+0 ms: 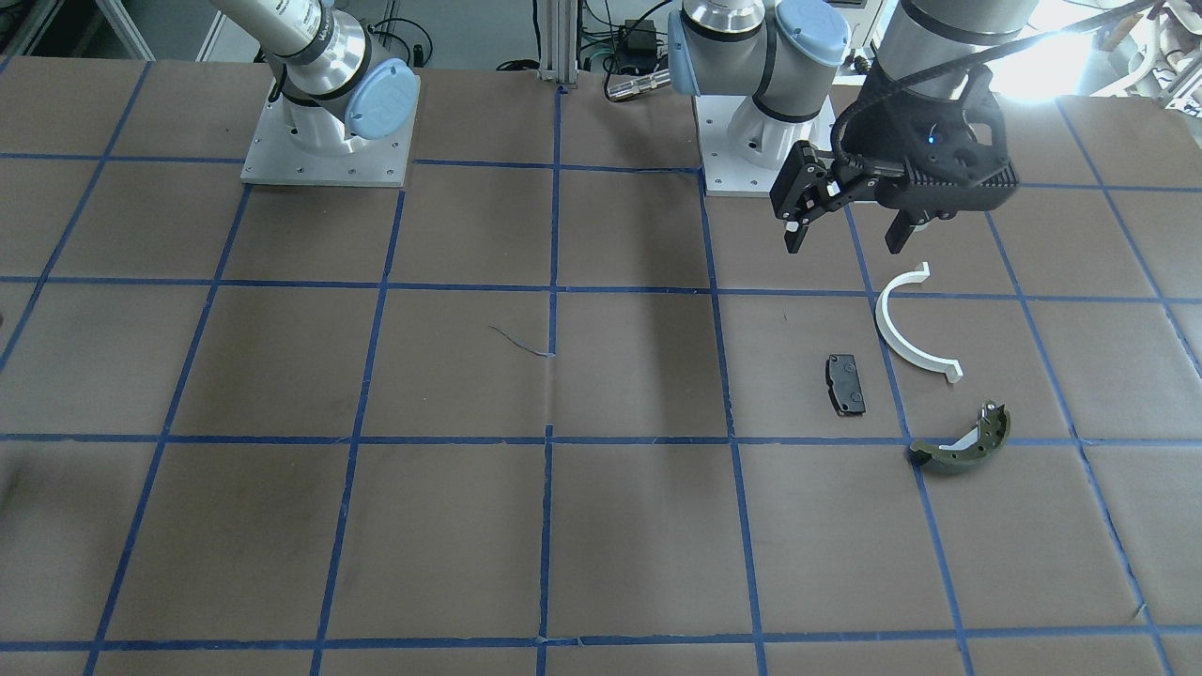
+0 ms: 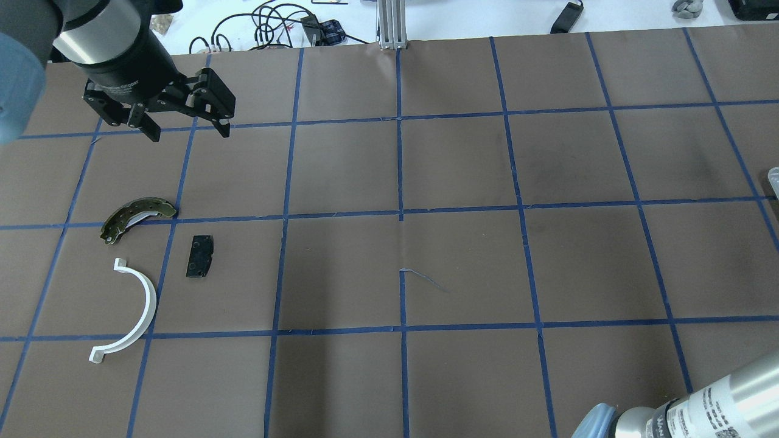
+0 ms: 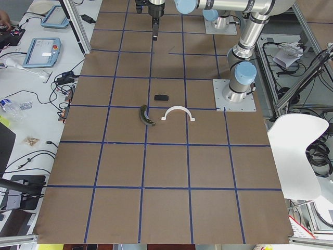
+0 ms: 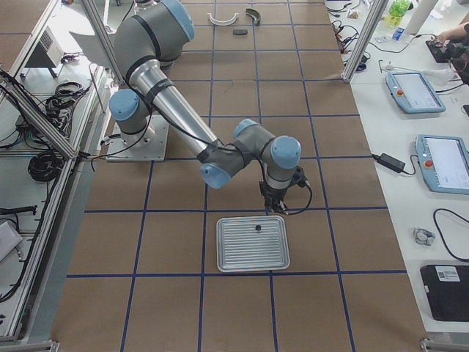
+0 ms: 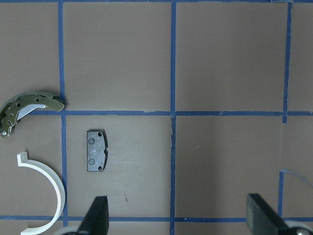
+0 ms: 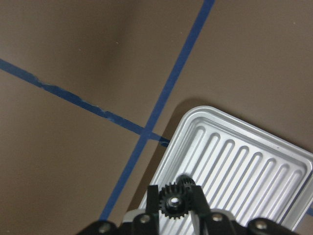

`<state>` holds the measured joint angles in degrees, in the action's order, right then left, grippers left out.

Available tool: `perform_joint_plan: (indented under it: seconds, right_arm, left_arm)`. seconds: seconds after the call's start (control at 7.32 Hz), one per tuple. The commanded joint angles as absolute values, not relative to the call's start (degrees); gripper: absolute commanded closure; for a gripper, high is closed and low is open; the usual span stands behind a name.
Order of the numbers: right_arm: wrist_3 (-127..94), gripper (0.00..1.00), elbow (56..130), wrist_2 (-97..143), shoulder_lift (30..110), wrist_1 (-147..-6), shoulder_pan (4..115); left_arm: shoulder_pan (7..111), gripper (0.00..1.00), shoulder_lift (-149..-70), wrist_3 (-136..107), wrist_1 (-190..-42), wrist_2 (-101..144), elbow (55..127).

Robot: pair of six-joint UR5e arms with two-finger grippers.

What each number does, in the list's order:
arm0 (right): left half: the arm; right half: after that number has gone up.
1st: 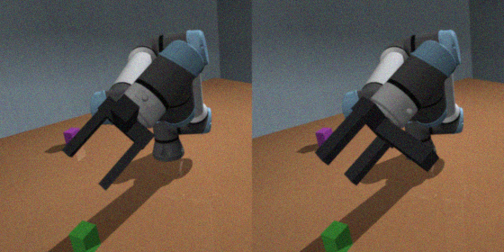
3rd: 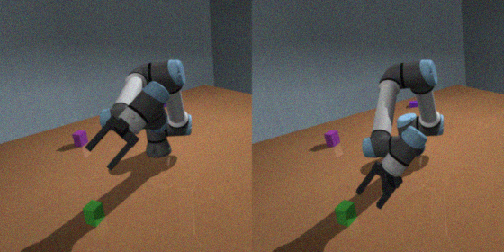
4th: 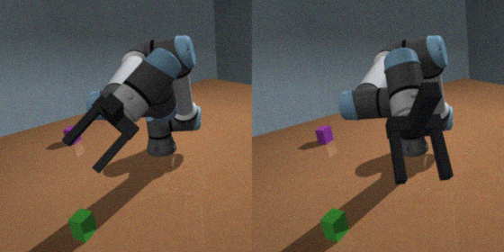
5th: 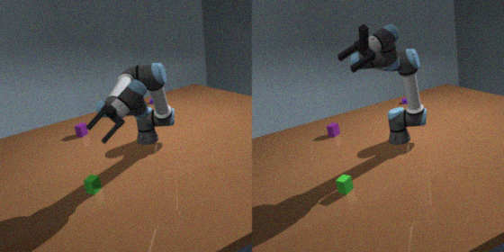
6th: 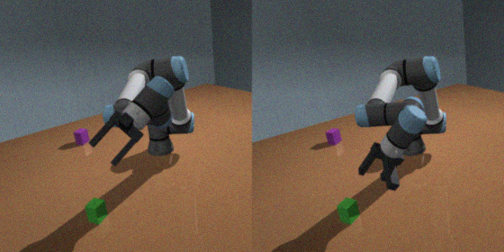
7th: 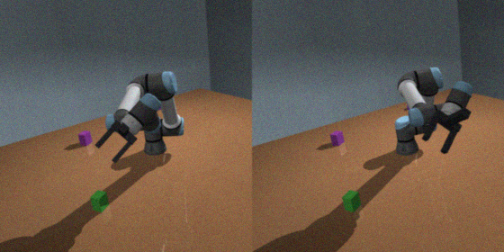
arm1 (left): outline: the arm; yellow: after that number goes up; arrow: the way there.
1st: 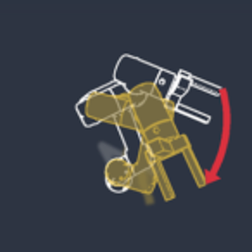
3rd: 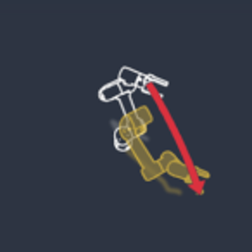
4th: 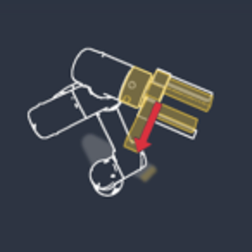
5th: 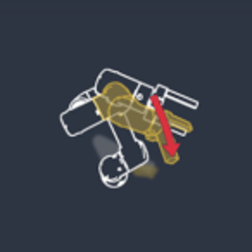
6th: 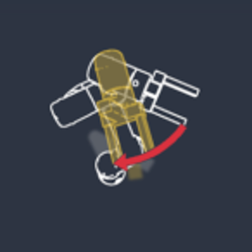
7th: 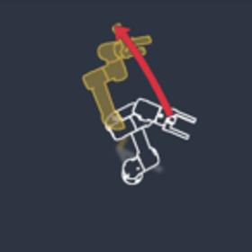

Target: Place bearing gear from tray to pile

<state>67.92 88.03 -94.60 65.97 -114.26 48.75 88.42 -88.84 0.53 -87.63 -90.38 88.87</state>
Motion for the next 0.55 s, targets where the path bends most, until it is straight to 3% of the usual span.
perform_joint_plan:
  seconds: [0.0,0.41]
  right_arm:
    - [51.41,1.00,91.91,-95.10,70.92,-111.18,60.58]
    - [27.41,1.00,93.25,-94.92,71.63,-110.31,75.63]
  left_arm:
    - [88.42,0.00,-88.86,0.88,-87.63,-90.53,88.77]
    - [88.33,0.00,-89.03,1.58,-87.54,-90.62,88.77]
